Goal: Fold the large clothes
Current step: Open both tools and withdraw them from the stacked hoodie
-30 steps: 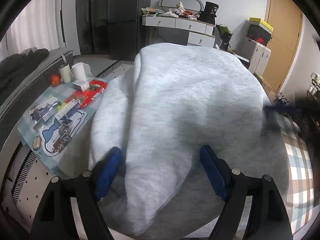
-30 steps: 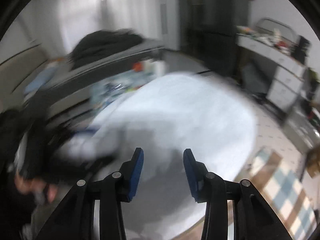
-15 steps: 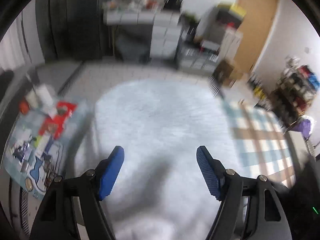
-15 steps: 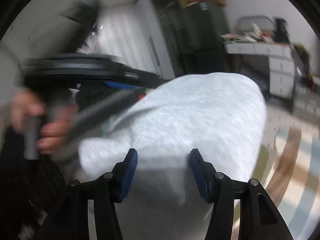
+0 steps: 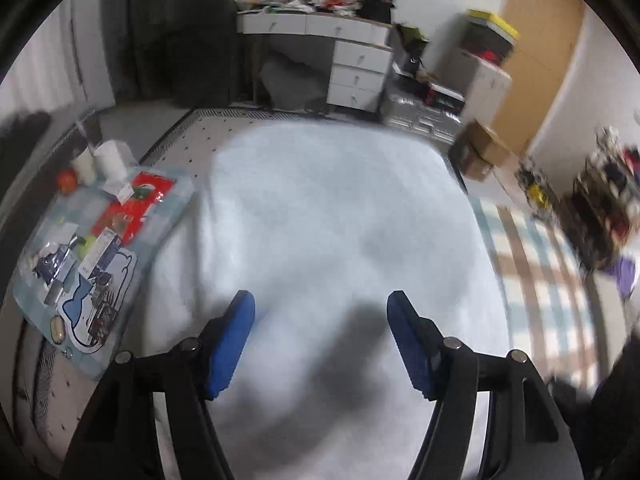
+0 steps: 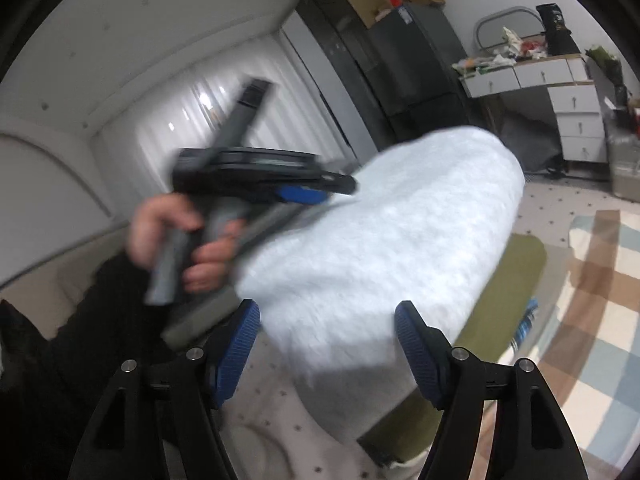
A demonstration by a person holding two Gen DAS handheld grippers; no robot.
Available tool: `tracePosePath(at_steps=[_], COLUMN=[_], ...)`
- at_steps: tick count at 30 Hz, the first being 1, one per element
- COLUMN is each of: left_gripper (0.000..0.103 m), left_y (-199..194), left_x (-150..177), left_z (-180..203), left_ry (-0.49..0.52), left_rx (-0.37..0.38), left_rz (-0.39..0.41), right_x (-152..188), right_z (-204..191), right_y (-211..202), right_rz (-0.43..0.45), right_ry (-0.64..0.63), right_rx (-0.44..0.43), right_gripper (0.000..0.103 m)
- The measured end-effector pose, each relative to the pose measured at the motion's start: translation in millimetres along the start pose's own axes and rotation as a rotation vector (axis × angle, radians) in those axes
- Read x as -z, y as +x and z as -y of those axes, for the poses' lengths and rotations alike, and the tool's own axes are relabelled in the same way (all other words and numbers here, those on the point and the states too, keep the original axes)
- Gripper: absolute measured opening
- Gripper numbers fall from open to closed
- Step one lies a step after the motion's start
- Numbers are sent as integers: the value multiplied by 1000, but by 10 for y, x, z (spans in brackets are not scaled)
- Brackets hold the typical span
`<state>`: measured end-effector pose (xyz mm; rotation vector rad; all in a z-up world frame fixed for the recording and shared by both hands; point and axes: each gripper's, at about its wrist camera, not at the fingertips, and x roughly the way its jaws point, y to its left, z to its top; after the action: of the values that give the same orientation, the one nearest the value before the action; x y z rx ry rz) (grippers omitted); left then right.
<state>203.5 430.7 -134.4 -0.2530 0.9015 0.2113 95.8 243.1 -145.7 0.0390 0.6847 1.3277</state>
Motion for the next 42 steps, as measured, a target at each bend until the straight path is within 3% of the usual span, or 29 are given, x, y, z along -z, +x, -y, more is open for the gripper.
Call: tracePosePath(at_steps=[1, 4, 6, 7, 9, 11, 15, 18, 21, 25, 35, 42], left_gripper=[66, 68, 66, 66, 67, 71, 79, 100, 102, 102, 102, 102], left_y=[158, 126, -149, -319, -614, -918, -1415, -1768, -1926, -1960, -1926, -1782], left_x=[115, 169, 231, 293, 452, 760, 1297, 1588, 1731, 1819, 1982, 1935], left_z=[23, -160, -212, -176, -7, 286, 703, 967, 1089, 1016, 1154, 1127], left_ry=[4, -131, -249, -274, -273, -242, -195, -169, -121, -129, -75, -85], left_rx=[-15, 18, 14, 33, 40, -3, 47, 90, 35, 22, -159, -164], left_rz=[-28, 34, 132, 189, 292, 374, 500, 604, 705, 716, 732, 713], right_x=[31, 161, 235, 270, 319, 345, 442, 532, 616, 811, 1035, 1145], right_z=[-11, -45, 80, 151, 163, 2, -402, -652, -881, -1126, -1405, -1491], right_y=[91, -5, -275, -473, -792, -1188, -1719, -2001, -2202, -2397, -2363, -2295], right_rz=[-22, -13, 29, 70, 125, 203, 331, 388, 427, 506, 501, 530], right_ry=[-29, -82, -5, 48, 69, 7, -87, -115, -138, -156, -233, -298], right_rx=[28, 64, 68, 29, 34, 128, 243, 277, 267, 373, 430, 475], right_gripper=[72, 62, 64, 64, 72, 87, 99, 103, 103, 103, 103, 103])
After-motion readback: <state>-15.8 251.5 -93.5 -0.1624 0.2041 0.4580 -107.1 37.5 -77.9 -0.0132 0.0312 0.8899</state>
